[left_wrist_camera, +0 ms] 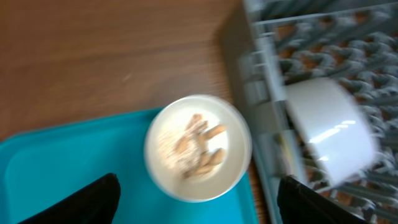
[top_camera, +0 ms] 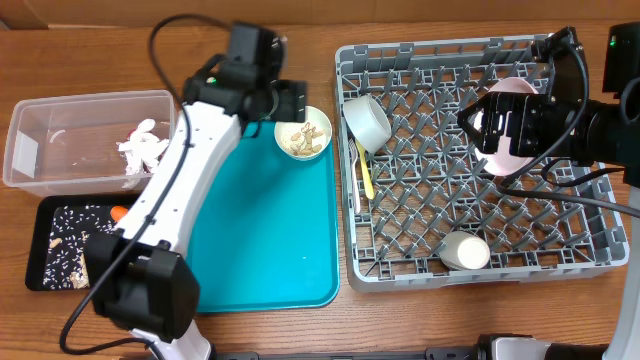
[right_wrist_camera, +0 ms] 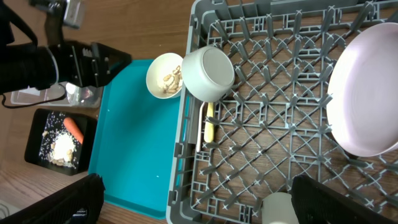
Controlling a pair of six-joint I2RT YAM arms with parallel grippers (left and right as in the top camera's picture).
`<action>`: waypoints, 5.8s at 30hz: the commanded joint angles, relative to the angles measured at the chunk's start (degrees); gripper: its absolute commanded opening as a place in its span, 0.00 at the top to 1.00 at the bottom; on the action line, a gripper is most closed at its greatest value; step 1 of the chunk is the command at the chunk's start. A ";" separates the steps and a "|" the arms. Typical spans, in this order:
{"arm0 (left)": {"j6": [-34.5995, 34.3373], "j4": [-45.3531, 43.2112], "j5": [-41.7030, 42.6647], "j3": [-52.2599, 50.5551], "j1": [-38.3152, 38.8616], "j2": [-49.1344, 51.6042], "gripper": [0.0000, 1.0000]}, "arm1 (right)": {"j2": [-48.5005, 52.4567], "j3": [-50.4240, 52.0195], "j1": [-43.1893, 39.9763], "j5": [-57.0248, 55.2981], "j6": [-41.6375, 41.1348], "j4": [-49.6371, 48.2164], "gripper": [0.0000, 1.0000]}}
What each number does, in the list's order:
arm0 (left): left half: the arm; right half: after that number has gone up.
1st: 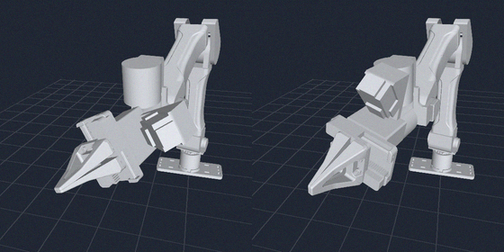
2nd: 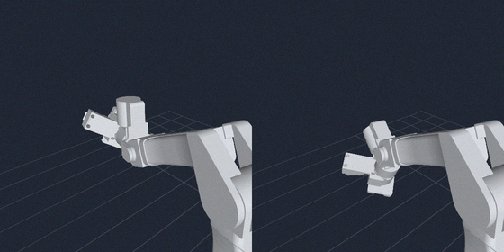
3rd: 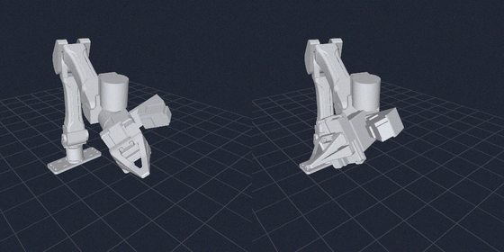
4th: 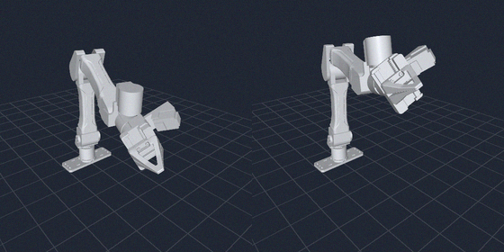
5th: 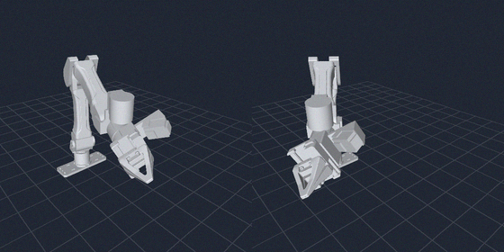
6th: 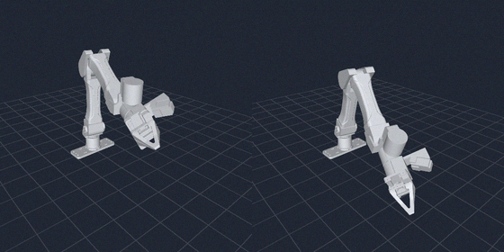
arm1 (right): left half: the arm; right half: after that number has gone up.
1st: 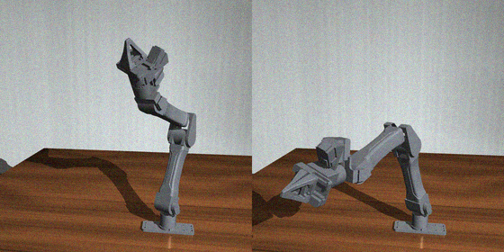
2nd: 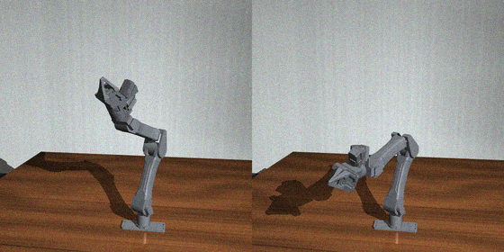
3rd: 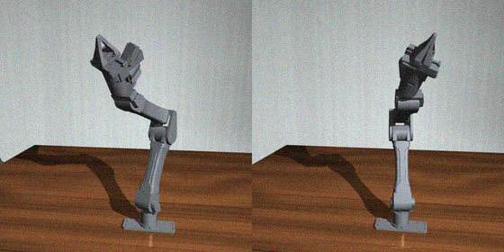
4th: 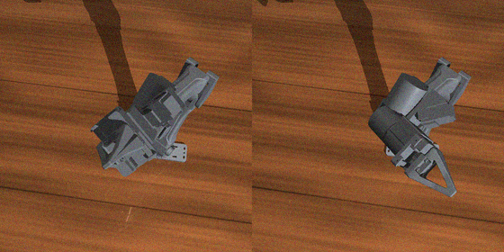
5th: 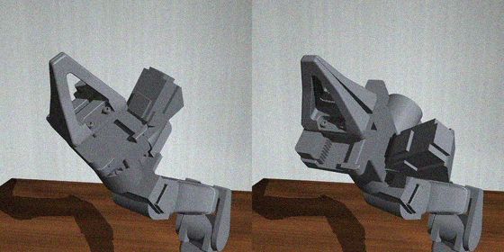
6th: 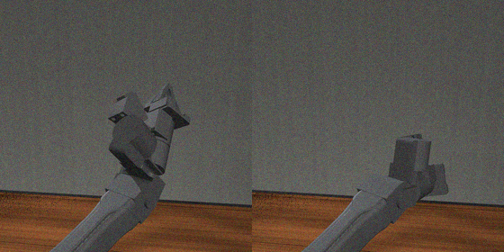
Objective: Sort waste into correct bins and load items into the dishwasher rack
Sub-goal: 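Move the left gripper to the white peanut bowl on the teal tray, then grasp the peanut bowl rim with the left gripper and lift, then carry the peanut bowl over the black tray with the left gripper, then tilt the bowl to pour the peanuts onto the black tray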
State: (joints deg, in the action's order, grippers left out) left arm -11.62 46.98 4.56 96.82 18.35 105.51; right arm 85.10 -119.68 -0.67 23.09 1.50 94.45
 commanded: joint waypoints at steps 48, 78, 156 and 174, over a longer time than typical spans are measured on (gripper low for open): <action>22.45 6.67 -2.03 0.72 4.72 20.76 0.74 | -0.13 -0.31 0.28 -0.15 -0.04 -0.26 0.00; -23.37 9.73 -4.79 0.74 4.11 20.70 0.83 | -0.13 -0.31 0.28 -0.15 -0.04 -0.26 0.00; 29.42 -20.26 86.01 -64.13 -96.19 -22.91 0.96 | -0.13 -0.31 0.28 -0.15 -0.04 -0.26 0.00; 20.48 -28.59 83.60 -64.08 -95.91 -22.91 0.96 | -0.13 -0.31 0.28 -0.15 -0.04 -0.26 0.00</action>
State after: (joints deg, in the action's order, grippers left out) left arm 13.37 18.04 88.27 32.84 -77.71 82.41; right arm 85.10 -119.68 -0.67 23.09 1.48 94.45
